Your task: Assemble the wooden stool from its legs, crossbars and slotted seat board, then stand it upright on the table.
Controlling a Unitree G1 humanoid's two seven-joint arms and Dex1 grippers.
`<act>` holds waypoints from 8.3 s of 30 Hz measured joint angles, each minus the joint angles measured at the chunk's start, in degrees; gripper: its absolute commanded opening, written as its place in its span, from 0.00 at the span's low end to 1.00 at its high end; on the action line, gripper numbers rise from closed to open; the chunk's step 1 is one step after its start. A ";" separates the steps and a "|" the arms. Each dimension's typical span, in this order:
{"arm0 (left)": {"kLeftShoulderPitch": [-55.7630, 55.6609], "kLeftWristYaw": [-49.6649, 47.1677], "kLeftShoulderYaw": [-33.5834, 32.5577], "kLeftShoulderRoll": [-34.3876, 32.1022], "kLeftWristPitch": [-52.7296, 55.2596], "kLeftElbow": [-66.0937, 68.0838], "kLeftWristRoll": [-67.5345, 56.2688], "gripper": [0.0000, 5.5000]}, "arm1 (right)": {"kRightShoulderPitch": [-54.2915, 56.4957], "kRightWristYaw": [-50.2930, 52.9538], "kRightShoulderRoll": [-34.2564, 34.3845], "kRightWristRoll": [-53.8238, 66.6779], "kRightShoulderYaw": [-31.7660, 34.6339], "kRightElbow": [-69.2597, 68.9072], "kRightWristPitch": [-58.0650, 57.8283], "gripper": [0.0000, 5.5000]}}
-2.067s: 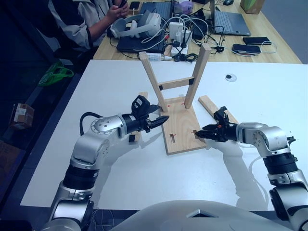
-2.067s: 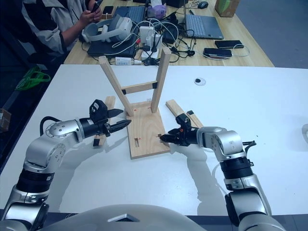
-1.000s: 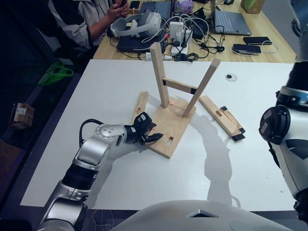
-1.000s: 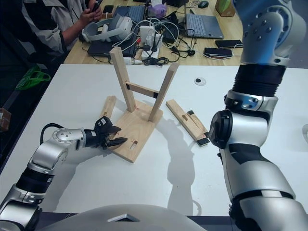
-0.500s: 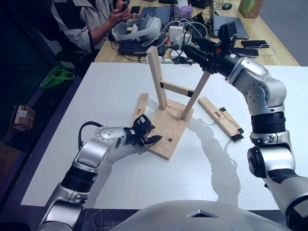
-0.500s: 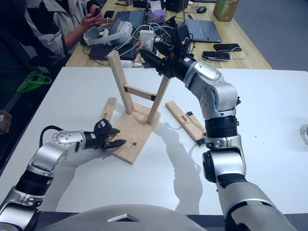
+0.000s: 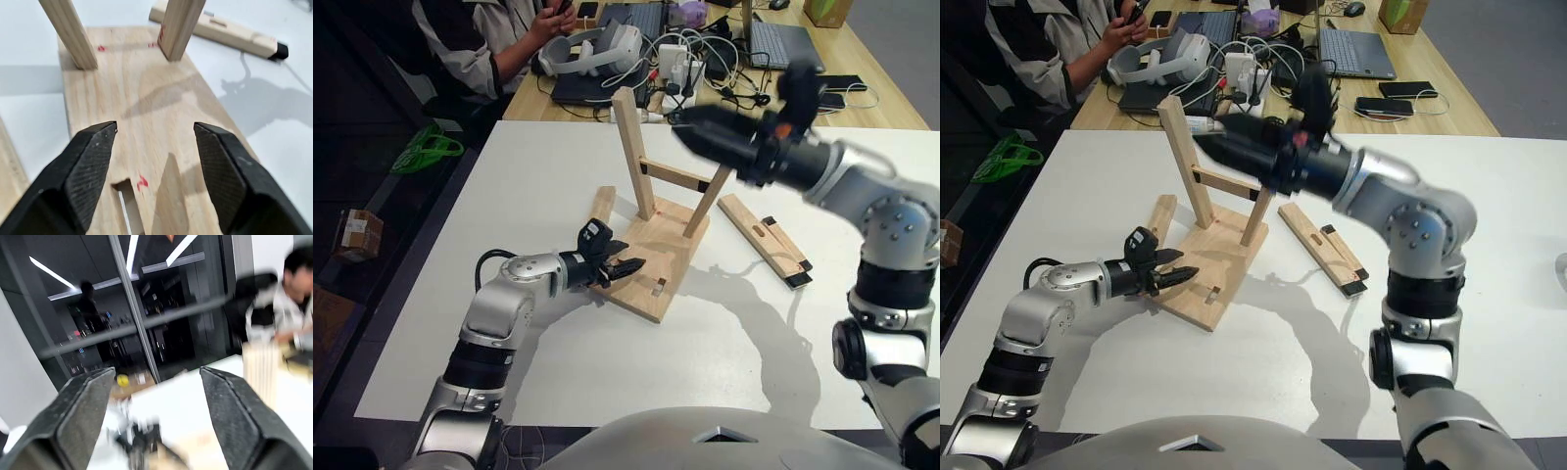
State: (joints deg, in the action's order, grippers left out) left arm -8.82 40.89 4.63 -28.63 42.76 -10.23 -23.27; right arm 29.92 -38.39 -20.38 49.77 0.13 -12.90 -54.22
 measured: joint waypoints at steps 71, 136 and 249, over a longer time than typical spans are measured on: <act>-1.99 -2.95 0.56 1.56 -0.76 2.42 3.14 0.53 | 32.97 35.30 26.87 -35.01 5.61 42.61 37.68 0.59; 1.40 6.42 12.83 -1.40 4.51 -6.52 1.26 0.53 | 29.68 13.77 17.85 -30.52 -0.64 44.42 27.63 0.59; -18.25 -41.88 -3.71 -2.44 -24.64 2.08 36.09 0.66 | -3.02 0.25 -14.39 -38.61 5.00 35.95 30.53 0.23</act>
State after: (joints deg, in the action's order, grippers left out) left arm -27.07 -0.99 0.91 -31.07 18.11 -8.15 12.82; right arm 26.91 -38.15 -34.77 11.16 5.14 23.05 -23.69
